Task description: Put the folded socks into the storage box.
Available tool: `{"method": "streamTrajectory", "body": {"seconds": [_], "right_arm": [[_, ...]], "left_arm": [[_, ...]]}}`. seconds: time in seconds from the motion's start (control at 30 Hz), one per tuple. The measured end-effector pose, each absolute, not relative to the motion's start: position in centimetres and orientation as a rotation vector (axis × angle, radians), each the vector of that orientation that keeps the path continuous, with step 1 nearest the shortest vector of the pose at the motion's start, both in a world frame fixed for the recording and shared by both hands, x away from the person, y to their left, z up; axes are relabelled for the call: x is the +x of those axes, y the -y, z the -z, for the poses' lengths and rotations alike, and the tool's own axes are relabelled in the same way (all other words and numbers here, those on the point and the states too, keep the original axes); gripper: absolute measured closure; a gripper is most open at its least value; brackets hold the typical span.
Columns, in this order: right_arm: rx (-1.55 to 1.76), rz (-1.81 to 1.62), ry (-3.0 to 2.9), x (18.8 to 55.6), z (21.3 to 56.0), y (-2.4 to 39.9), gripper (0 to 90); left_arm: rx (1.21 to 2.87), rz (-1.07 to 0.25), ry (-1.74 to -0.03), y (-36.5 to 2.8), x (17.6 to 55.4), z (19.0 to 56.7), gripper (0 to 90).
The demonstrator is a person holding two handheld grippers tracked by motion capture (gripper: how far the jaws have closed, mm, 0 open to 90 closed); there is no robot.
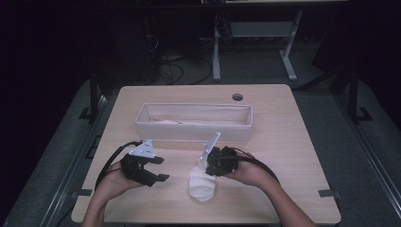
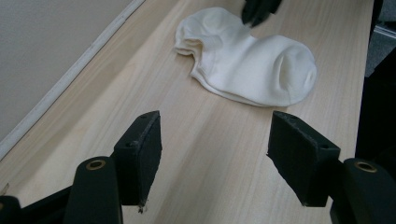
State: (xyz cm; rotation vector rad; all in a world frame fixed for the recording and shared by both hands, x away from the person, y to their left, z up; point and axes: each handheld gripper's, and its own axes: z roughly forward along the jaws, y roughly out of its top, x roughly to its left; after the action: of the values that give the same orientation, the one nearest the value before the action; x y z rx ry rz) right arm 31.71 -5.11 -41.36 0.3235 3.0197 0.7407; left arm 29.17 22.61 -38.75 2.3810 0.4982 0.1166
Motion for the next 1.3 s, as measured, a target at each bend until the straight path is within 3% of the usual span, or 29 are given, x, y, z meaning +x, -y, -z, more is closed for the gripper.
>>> {"method": "streamTrajectory", "body": {"seconds": [0.4,0.8,1.3], "right_arm": [[0.243,-0.687,-3.087,29.5,44.1,3.8,86.5],[0.185,-0.809,-3.053,28.0,41.2,3.5,85.1],[0.151,-0.752,-3.123,27.4,43.7,2.3,84.6]], "left_arm": [[2.387,-0.119,-0.495,-22.7,29.2,38.8,34.8],[2.380,-0.122,-0.503,-22.7,29.2,38.7,34.9],[2.377,-0.122,-0.505,-22.8,29.2,38.7,34.8]]}}
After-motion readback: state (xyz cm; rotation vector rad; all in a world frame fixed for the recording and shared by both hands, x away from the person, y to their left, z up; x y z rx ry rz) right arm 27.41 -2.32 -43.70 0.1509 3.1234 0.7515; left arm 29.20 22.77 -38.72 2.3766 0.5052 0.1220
